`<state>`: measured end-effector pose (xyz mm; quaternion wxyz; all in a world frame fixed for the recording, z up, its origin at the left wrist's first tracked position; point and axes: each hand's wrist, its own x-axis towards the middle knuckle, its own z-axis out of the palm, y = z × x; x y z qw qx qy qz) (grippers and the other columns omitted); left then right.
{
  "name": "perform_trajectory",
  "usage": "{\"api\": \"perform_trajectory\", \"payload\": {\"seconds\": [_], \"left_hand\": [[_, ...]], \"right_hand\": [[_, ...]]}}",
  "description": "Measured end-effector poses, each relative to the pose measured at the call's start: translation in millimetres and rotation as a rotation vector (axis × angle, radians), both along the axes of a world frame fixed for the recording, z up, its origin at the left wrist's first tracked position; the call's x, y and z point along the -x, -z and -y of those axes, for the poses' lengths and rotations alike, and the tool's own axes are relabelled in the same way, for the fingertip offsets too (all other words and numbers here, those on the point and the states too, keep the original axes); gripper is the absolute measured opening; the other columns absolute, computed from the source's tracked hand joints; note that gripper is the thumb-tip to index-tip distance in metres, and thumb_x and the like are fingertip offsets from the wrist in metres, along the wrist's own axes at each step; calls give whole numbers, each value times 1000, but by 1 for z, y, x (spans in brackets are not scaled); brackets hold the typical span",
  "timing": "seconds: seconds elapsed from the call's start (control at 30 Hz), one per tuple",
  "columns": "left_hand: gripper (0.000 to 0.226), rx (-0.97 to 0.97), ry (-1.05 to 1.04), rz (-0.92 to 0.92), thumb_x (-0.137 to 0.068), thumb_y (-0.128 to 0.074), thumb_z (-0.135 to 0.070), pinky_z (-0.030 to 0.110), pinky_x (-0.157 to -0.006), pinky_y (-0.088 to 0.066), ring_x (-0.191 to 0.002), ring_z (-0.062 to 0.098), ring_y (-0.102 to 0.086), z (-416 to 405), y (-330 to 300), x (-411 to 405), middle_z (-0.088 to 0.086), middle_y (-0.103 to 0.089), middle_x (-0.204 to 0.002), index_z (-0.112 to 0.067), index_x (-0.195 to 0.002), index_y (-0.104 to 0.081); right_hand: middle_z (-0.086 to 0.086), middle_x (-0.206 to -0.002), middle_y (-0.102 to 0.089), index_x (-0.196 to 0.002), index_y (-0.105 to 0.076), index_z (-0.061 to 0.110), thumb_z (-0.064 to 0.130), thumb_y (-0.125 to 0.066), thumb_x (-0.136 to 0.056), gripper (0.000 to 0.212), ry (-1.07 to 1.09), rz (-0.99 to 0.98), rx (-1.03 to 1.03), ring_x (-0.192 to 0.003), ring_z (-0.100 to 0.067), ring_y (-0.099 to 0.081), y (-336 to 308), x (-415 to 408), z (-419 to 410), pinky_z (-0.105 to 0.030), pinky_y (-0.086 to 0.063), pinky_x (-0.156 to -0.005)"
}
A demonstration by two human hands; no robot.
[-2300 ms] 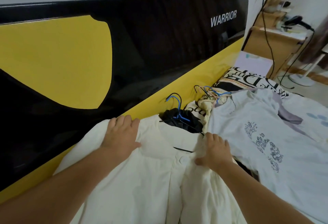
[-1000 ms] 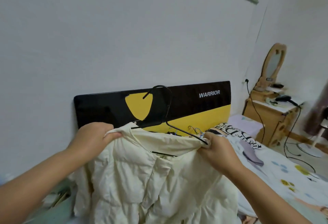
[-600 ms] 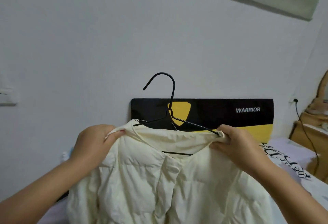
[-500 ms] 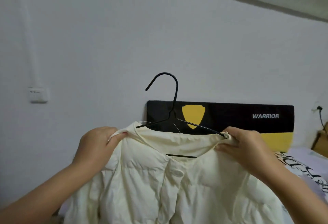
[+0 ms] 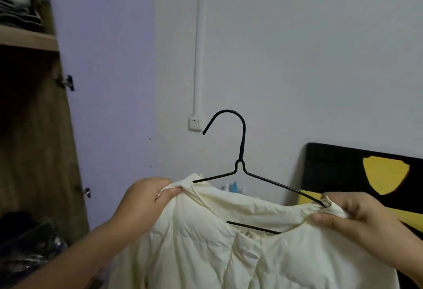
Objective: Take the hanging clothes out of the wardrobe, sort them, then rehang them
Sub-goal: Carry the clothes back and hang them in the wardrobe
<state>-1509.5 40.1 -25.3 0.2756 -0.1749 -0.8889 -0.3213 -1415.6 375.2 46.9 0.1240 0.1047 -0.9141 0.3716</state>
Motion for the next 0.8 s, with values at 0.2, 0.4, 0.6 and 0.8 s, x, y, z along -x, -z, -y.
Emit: {"api": "perform_trajectory", "payload": {"seconds": [0.2, 0.4, 0.6, 0.8], "left_hand": [[49, 57, -195, 24, -68, -30, -56, 27, -81, -40, -91, 12, -55, 102, -8, -37, -20, -54, -86, -28, -93, -62], [32, -185, -118, 85, -96, -45, -25, 0, -90, -29, -111, -21, -38, 121, -28, -62, -37, -45, -115, -46, -120, -42], [20, -529, -360, 15, -95, -45, -12, 17, -58, -36, -57, 6, -41, 156, -36, -35, -4, -45, -61, -8, -80, -58], [30, -702, -564, -63, -94, -46, -9, 16, -52, -32, -51, 6, -36, 195, -35, -7, -3, -39, -54, -14, -68, -58]], "right_hand": [[6, -51, -38, -50, -53, 11, 51, -75, -67, 48, -154, -2, 133, -51, -2, -33, 20, 23, 115, -23, -25, -49], [7, -52, -36, -54, -45, 0, 8, -70, -79, 36, -349, 83, 149, -48, -1, -32, 42, 63, 210, -15, -25, -47], [7, -52, -48, -57, -61, 16, 17, -68, -83, 27, -601, 147, 143, -50, 2, -40, 55, 107, 277, -14, -32, -52], [38, -82, -65, -85, -67, 46, 16, -55, -91, 33, -979, 394, 126, -82, 22, -57, 43, 154, 320, 0, -39, -73]]}}
